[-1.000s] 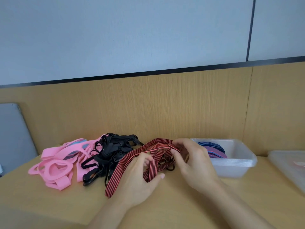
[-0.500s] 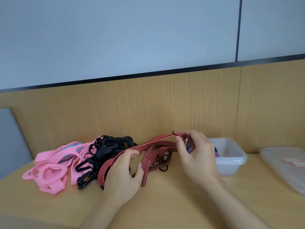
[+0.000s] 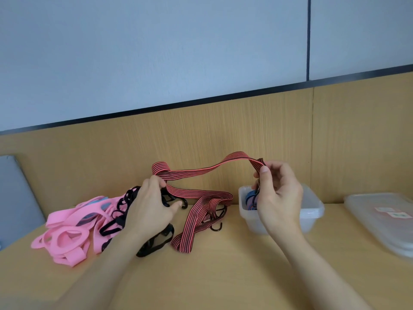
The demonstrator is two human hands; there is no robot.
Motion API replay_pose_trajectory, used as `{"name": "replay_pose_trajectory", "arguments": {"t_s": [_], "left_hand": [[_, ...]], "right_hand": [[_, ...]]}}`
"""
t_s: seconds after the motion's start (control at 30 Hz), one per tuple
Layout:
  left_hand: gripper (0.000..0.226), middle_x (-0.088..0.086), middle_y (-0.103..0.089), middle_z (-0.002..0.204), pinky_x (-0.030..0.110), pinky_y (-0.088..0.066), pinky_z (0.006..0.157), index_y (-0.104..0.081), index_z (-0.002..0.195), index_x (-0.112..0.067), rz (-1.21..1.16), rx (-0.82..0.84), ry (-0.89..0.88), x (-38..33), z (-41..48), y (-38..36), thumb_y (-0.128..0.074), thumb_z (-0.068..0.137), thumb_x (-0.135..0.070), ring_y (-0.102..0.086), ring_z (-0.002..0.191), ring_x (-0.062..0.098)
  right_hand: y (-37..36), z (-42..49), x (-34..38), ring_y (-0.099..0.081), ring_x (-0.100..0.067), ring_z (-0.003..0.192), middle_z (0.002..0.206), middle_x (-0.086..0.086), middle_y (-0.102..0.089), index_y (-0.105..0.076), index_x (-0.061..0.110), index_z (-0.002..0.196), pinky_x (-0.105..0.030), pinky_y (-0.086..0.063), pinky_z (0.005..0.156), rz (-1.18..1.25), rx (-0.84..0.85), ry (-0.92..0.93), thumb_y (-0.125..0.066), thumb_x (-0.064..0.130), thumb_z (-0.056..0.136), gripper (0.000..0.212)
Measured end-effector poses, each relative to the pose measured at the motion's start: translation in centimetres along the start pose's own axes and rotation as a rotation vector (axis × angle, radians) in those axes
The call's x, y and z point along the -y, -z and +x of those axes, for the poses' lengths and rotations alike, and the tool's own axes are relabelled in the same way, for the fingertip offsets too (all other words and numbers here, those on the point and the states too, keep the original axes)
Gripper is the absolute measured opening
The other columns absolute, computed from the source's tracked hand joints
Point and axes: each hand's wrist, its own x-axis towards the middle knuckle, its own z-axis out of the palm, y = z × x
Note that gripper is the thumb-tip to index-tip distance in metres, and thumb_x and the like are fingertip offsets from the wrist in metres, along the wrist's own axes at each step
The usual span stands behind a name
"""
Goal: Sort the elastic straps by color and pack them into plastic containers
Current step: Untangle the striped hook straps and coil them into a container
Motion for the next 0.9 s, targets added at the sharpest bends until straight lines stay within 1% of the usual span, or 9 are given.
{"name": "replay_pose_trajectory", "arguments": {"t_s": [0.17, 0.23, 0.3, 0.43, 0.57, 0.67, 0.73, 0.8, 0.9], "left_hand": [[0.052, -0.005, -0.055, 0.101, 0.029, -0.045, 0.061, -0.043, 0.103, -0.022, -0.291, -0.029, 0.233, -1.5, 2.6, -1.1, -0.080, 0.079, -0.051, -0.056, 0.083, 0.007], [0.054, 0.004, -0.062, 0.102, 0.040, -0.058, 0.072, -0.045, 0.109, -0.016, -0.499, 0.041, 0.346, -2.1, 3.2, -1.7, -0.080, 0.081, -0.047, -0.064, 0.087, 0.016], [0.051, 0.006, -0.064, 0.107, 0.044, -0.057, 0.090, -0.050, 0.116, -0.013, -0.572, 0.152, 0.309, -2.7, 3.5, -2.4, -0.078, 0.084, -0.043, -0.066, 0.098, 0.020], [0.021, -0.009, -0.072, 0.101, 0.029, -0.050, 0.086, -0.068, 0.103, -0.036, -0.438, 0.370, 0.017, -4.8, 3.3, -3.7, -0.068, 0.090, -0.053, -0.066, 0.097, 0.009], [0.041, -0.005, -0.070, 0.093, 0.036, -0.053, 0.080, -0.067, 0.090, -0.032, -0.184, 0.508, -0.127, -6.4, 3.4, -4.7, -0.073, 0.073, -0.069, -0.065, 0.088, 0.017], [0.021, 0.000, -0.065, 0.090, 0.038, -0.052, 0.073, -0.061, 0.083, -0.021, 0.072, 0.603, -0.173, -6.8, 3.9, -5.3, -0.070, 0.082, -0.040, -0.064, 0.086, 0.026], [0.009, 0.001, -0.068, 0.100, 0.036, -0.053, 0.075, -0.064, 0.095, -0.017, 0.169, 0.657, -0.155, -6.7, 4.3, -5.5, -0.058, 0.091, -0.022, -0.064, 0.091, 0.024], [0.023, 0.005, -0.068, 0.107, 0.035, -0.054, 0.077, -0.066, 0.114, -0.012, 0.170, 0.682, -0.112, -6.4, 5.0, -5.4, -0.053, 0.095, -0.016, -0.064, 0.091, 0.022], [0.014, 0.011, -0.070, 0.091, 0.033, -0.051, 0.064, -0.066, 0.100, -0.006, 0.017, 0.680, -0.030, -6.3, 5.7, -4.5, -0.053, 0.097, -0.010, -0.068, 0.077, 0.025]], "right_hand": [[0.2, 0.2, 0.0, -0.062, -0.032, 0.063, 0.084, 0.001, -0.071, -0.061, 0.024, 0.098, -0.054, -0.056, 0.065, 0.047, 0.019, -0.054, -0.049, 0.018, 0.105, 0.015], [0.3, 0.4, 0.0, -0.061, -0.019, 0.063, 0.085, 0.009, -0.072, -0.061, 0.026, 0.099, -0.046, -0.055, 0.065, 0.050, 0.024, -0.055, -0.048, 0.016, 0.106, 0.018], [0.3, 0.5, 0.0, -0.059, -0.010, 0.060, 0.082, 0.012, -0.071, -0.061, 0.026, 0.101, -0.040, -0.053, 0.064, 0.071, 0.040, -0.072, -0.047, 0.017, 0.106, 0.018], [0.1, 0.3, 0.0, -0.057, -0.007, 0.055, 0.079, 0.010, -0.068, -0.060, 0.029, 0.101, -0.034, -0.050, 0.058, 0.102, 0.073, -0.102, -0.047, 0.020, 0.106, 0.017], [0.0, 0.4, -0.1, -0.058, -0.010, 0.057, 0.073, 0.011, -0.067, -0.060, 0.031, 0.099, -0.040, -0.053, 0.059, 0.078, 0.080, -0.093, -0.049, 0.020, 0.105, 0.017], [0.0, 0.4, -0.3, -0.059, -0.012, 0.058, 0.069, 0.010, -0.066, -0.061, 0.030, 0.100, -0.047, -0.054, 0.062, 0.055, 0.086, -0.088, -0.051, 0.020, 0.104, 0.016], [-0.1, 0.4, -0.3, -0.060, -0.013, 0.058, 0.068, 0.009, -0.065, -0.062, 0.030, 0.100, -0.045, -0.055, 0.062, 0.051, 0.100, -0.080, -0.051, 0.020, 0.104, 0.015], [-0.2, 0.3, -0.3, -0.061, -0.013, 0.060, 0.069, 0.011, -0.065, -0.062, 0.032, 0.099, -0.042, -0.054, 0.061, 0.043, 0.101, -0.068, -0.052, 0.020, 0.103, 0.016], [-0.3, 0.2, -0.3, -0.059, -0.021, 0.058, 0.070, 0.008, -0.064, -0.063, 0.030, 0.098, -0.041, -0.052, 0.055, 0.040, 0.116, -0.068, -0.053, 0.019, 0.103, 0.015]]}}
